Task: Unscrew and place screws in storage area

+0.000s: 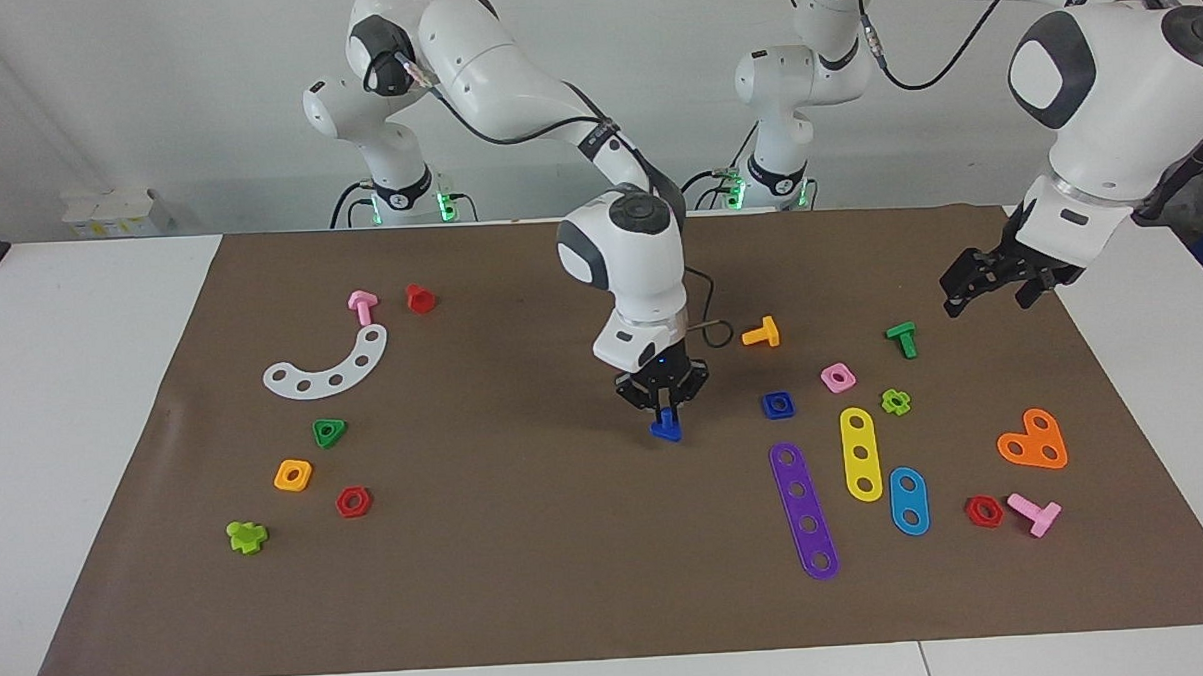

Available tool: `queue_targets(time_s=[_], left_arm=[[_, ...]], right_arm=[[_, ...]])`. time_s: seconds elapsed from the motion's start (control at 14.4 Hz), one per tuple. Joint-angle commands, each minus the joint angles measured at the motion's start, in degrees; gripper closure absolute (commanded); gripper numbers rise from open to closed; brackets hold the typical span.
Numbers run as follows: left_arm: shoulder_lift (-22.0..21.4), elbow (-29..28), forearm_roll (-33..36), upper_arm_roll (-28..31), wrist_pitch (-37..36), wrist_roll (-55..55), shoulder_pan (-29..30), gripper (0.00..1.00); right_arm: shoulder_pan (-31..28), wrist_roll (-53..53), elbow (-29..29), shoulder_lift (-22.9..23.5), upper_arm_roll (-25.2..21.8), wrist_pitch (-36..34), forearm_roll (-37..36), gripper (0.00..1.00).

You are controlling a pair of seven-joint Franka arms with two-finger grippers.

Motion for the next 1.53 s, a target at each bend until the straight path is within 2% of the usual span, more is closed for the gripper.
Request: queue_targets(time_s=[0.0, 0.14, 0.28, 0.55, 0.76, 0.97, 1.25, 1.46], left_arm=[[-2.1, -3.3, 0.3, -0.2, 1.7, 0.7, 0.1, 0.00], [-2.2, -3.1, 0.3, -0.2, 1.6, 0.8, 0.1, 0.00], [-2.2, -3.0, 0.3, -0.2, 1.6, 0.8, 0.0, 0.00], [-2.2, -2.7, 0.4, -0.2, 1.6, 0.8, 0.1, 0.00], [-2.9, -2.9, 0.4, -0.2, 1.2, 0.8, 0.0, 0.00], [-5.0, -4.1, 0.4, -0.2, 0.3, 0.8, 0.1, 0.00], [-11.4, -11.7, 0.4, -0.2, 0.7, 0.7, 0.2, 0.00], [-12.0, -12.4, 0.4, -0.2, 1.6, 0.8, -0.1, 0.00]], right_arm=[[-7.6, -7.9, -8.3, -11.7, 1.0, -6.2, 0.0, 1.00], [-13.4, -15.2, -15.0, -17.9, 1.0, -7.9, 0.3, 1.00], [-18.5, -22.5, -21.5, -22.1, 1.0, -8.8, 0.3, 1.00], [-29.3, -37.3, -33.4, -25.7, 1.1, -4.2, 4.9, 1.00], [-32.9, -43.2, -39.5, -25.6, 1.1, 2.4, 6.2, 1.00], [-32.8, -43.2, -41.2, -24.2, 1.1, 7.3, 6.2, 1.00], [-32.3, -43.2, -42.2, -22.1, 1.1, 10.9, 9.7, 1.00], [-32.3, -43.2, -42.4, -21.6, 1.1, 12.5, 9.9, 1.00]])
